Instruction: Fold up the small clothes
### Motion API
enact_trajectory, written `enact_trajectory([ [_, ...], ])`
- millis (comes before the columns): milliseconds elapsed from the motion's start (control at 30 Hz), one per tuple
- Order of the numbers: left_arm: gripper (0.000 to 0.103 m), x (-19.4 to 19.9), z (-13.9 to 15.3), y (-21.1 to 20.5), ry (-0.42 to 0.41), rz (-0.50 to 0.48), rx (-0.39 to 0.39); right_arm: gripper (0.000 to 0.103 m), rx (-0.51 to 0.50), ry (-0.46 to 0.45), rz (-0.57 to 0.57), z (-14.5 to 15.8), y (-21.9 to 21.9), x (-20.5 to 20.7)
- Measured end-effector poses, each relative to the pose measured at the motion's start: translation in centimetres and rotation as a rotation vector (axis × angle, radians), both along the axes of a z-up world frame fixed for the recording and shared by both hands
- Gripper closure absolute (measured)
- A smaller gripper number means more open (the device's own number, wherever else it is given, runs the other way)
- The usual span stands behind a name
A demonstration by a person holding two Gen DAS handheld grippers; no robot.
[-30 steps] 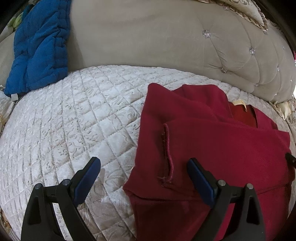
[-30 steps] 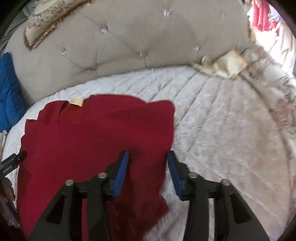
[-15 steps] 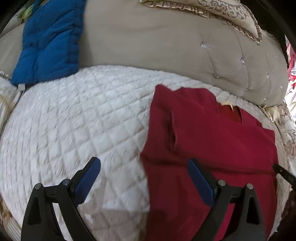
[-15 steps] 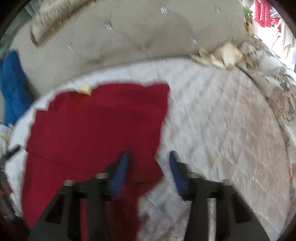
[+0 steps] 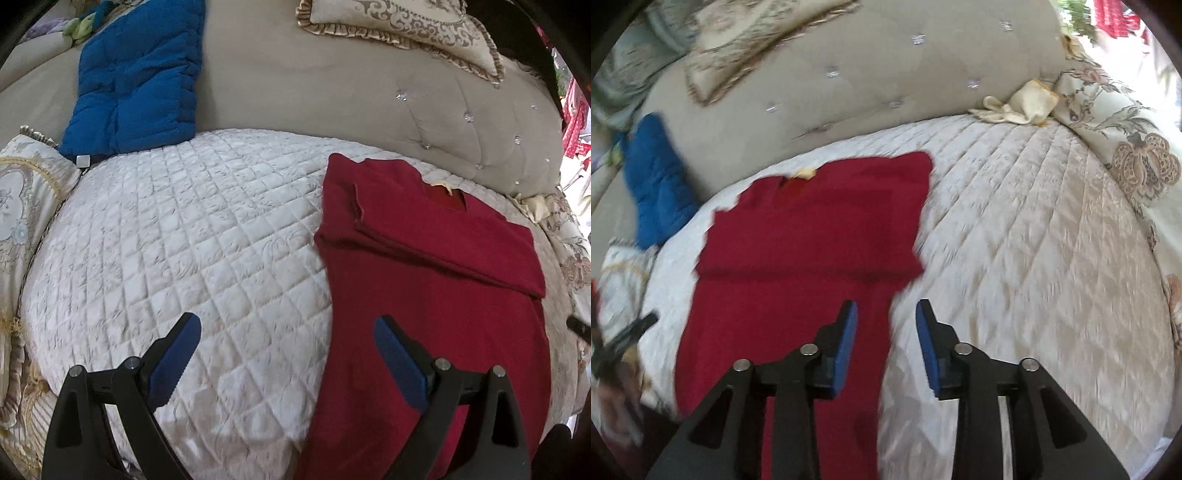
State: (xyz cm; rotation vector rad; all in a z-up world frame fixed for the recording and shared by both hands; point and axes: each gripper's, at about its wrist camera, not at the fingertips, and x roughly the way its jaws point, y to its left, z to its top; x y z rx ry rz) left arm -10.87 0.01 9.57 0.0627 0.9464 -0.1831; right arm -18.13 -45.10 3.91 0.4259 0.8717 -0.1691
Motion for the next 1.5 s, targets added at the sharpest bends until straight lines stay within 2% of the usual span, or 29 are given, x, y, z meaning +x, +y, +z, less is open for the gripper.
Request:
enact_trajectory([
  [67, 0.006, -1.0, 0.2, 0.3, 0.001, -0.002, -0.007, 0.082, 0.018, 0.003, 0.05, 0.2, 0.9, -2.2],
  [200, 0.006, -2.8, 0.3, 1.1, 0.009, -0.008, -0.017, 0.077, 0.032, 0.043, 0.079, -0.7, 2.5, -5.4],
  [400, 0.006, -5.6, -0.4, 2.1, 0.059, -0.037, -0.064, 0.076, 0.028, 0.123, 0.131, -3.9, 5.6, -6.6],
  [433, 0.006, -5.9, -0.6, 2.1, 0.067, -0.039, -0.07, 0.076, -0.007, 0.116, 0.125, -4.2, 6.2, -6.7],
  [467, 0.006, -6.4, -0.9, 2.2, 0.08, -0.044, -0.073, 0.081, -0.037, 0.105, 0.126, -4.2, 6.5, -6.9],
  [533, 0.006, -7.1, -1.3, 2.3, 0.098, -0.055, -0.069, 0.103, -0.095, 0.111, 0.143, -4.0, 7.2, -7.1],
  [600, 0.006, -7.9, -1.9, 2.5, 0.118, -0.066, -0.064, 0.103, -0.102, 0.099, 0.153, -3.6, 6.9, -7.5],
  [733, 0.006, -8.8, -3.1, 2.8, 0.155, -0.07, -0.037, 0.103, -0.034, 0.084, 0.116, -3.0, 5.5, -8.9],
  [833, 0.006, -9.2, -3.7, 2.6, 0.18, -0.076, -0.02, 0.103, -0.02, 0.066, 0.096, -2.3, 5.0, -10.0],
  [933, 0.006, -9.6, -4.5, 2.4, 0.205, -0.068, 0.011, 0.086, 0.114, 0.083, 0.151, -2.7, 4.9, -11.2],
  [967, 0.006, -9.9, -4.8, 2.3, 0.215, -0.069, 0.024, 0.084, 0.131, 0.096, 0.173, -2.9, 5.2, -11.7],
  [1100, 0.006, -10.6, -5.3, 1.8, 0.239, -0.091, 0.058, 0.081, 0.094, 0.163, 0.218, -4.0, 6.5, -13.1],
  [1233, 0.006, -10.6, -6.1, 1.2, 0.266, -0.118, 0.085, 0.078, 0.117, 0.199, 0.25, -5.3, 7.4, -13.9],
  [1500, 0.006, -10.4, -7.1, 1.0, 0.299, -0.121, 0.072, 0.076, 0.128, 0.244, 0.28, -7.1, 8.9, -13.4],
])
